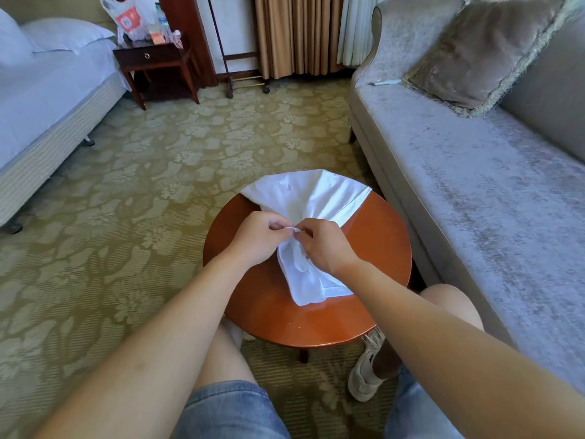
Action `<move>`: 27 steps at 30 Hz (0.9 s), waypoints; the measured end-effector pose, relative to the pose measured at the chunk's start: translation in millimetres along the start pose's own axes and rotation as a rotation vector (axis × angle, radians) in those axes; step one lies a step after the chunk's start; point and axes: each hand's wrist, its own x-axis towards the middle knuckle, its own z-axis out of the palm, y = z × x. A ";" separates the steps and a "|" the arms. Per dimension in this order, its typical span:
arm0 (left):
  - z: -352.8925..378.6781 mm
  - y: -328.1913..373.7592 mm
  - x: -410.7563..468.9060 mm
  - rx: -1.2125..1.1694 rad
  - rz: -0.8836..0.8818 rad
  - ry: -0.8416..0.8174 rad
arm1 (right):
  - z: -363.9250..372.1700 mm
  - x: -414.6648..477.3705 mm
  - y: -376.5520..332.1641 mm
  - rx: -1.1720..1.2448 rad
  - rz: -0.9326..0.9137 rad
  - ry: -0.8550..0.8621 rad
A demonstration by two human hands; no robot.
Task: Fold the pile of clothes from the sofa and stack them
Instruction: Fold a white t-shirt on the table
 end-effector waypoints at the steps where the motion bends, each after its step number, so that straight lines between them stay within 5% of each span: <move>1: 1.7 -3.9 -0.5 0.040 -0.010 0.020 | 0.9 1.3 0.5 0.006 0.009 0.011; 8: 9.8 -34.6 -7.7 0.375 -0.019 0.059 | 2.4 6.9 11.9 0.035 0.059 0.038; 17: 8.8 -40.9 -9.6 0.433 -0.046 -0.015 | -4.7 6.1 26.8 0.071 0.072 0.075; 22: 9.9 -36.9 -12.0 0.305 -0.025 0.102 | -10.4 -5.1 39.7 0.025 0.094 0.088; 27: 0.7 -29.9 -14.1 -0.093 -0.184 0.117 | -22.2 -16.0 70.6 -0.071 0.201 0.102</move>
